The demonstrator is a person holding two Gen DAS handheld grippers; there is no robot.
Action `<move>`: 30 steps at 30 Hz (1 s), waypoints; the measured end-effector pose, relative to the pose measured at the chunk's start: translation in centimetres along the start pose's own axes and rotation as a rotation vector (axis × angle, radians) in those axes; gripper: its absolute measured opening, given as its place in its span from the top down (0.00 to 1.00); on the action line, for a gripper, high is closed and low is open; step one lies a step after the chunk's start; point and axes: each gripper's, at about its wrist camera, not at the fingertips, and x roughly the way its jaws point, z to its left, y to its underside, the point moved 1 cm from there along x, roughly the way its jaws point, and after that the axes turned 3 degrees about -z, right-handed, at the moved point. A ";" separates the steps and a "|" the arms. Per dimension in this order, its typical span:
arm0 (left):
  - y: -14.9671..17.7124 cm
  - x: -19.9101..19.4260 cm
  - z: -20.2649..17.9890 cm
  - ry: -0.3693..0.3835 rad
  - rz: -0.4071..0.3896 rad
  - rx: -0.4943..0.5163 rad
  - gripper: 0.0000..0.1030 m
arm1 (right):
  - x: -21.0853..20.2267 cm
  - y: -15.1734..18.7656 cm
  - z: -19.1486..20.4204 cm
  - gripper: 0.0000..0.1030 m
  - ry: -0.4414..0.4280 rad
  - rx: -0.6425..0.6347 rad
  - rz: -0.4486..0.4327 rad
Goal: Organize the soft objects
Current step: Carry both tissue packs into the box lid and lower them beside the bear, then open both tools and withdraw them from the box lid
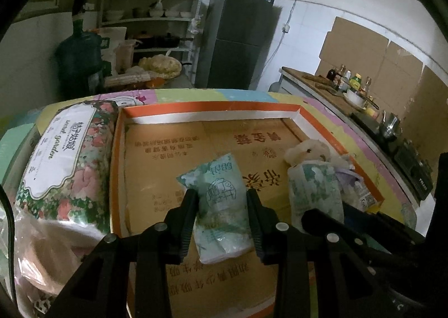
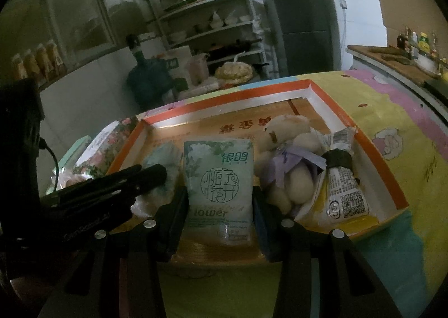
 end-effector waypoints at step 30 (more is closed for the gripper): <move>-1.3 -5.8 0.4 0.069 -0.160 -0.030 0.21 | -4.7 -1.4 0.4 0.25 -0.019 0.044 -0.144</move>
